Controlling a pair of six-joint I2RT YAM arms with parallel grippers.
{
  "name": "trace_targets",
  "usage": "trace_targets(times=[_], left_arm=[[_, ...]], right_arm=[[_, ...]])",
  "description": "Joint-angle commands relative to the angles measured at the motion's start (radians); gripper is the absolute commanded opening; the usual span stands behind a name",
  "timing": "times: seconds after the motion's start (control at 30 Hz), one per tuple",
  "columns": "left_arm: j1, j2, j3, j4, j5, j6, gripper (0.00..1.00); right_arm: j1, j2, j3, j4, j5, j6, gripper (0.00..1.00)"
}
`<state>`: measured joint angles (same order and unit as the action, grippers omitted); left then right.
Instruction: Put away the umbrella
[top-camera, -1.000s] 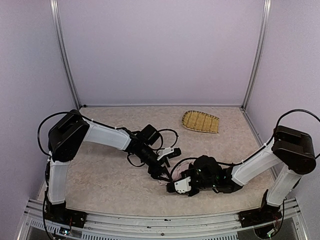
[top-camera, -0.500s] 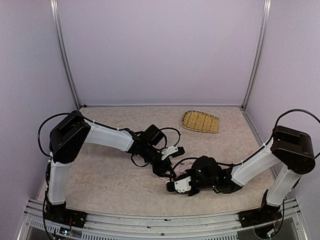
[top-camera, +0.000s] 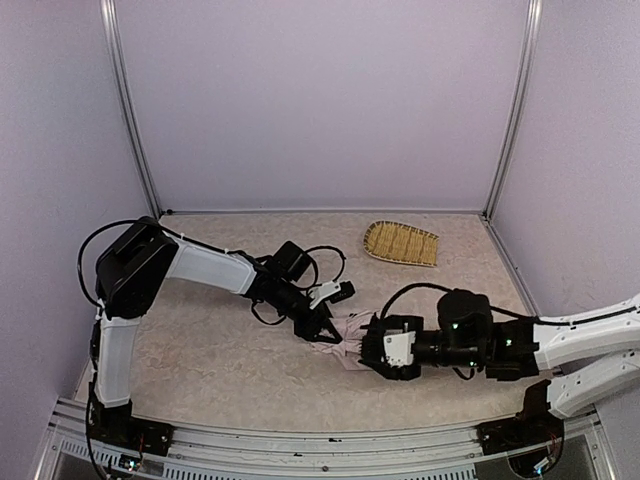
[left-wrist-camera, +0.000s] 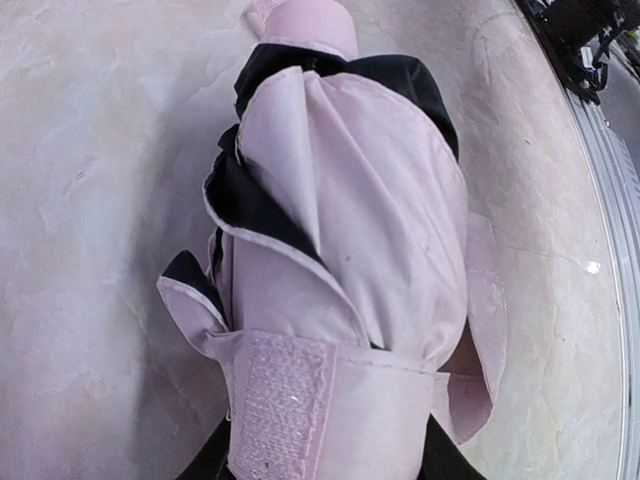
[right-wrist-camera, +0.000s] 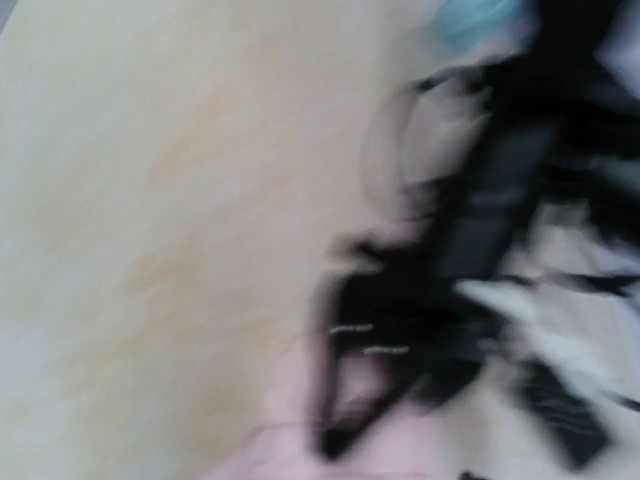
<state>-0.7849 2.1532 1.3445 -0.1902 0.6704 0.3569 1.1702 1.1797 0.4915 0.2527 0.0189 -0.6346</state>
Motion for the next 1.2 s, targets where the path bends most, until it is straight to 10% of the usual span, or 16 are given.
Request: trace_targets(times=[0.0, 0.23, 0.33, 0.67, 1.17], left_arm=[[0.024, 0.066, -0.062, -0.071, -0.065, 0.14, 0.24], [0.069, 0.104, -0.023, -0.114, 0.015, 0.188, 0.23], [0.073, 0.121, 0.009, -0.158, 0.029, 0.209, 0.23], [0.078, 0.147, 0.065, -0.227, 0.032, 0.222, 0.23], [0.078, 0.204, 0.14, -0.319, 0.082, 0.272, 0.23]], right_arm=[[-0.216, -0.171, 0.038, -0.102, -0.199, 0.096, 0.64], [-0.361, 0.107, 0.158, -0.129, -0.237, -0.038, 0.75], [-0.36, 0.259, 0.265, -0.187, -0.27, -0.066, 1.0], [-0.34, 0.525, 0.414, -0.307, -0.268, -0.193, 0.99], [-0.285, 0.581, 0.275, 0.09, -0.165, -0.32, 0.98]])
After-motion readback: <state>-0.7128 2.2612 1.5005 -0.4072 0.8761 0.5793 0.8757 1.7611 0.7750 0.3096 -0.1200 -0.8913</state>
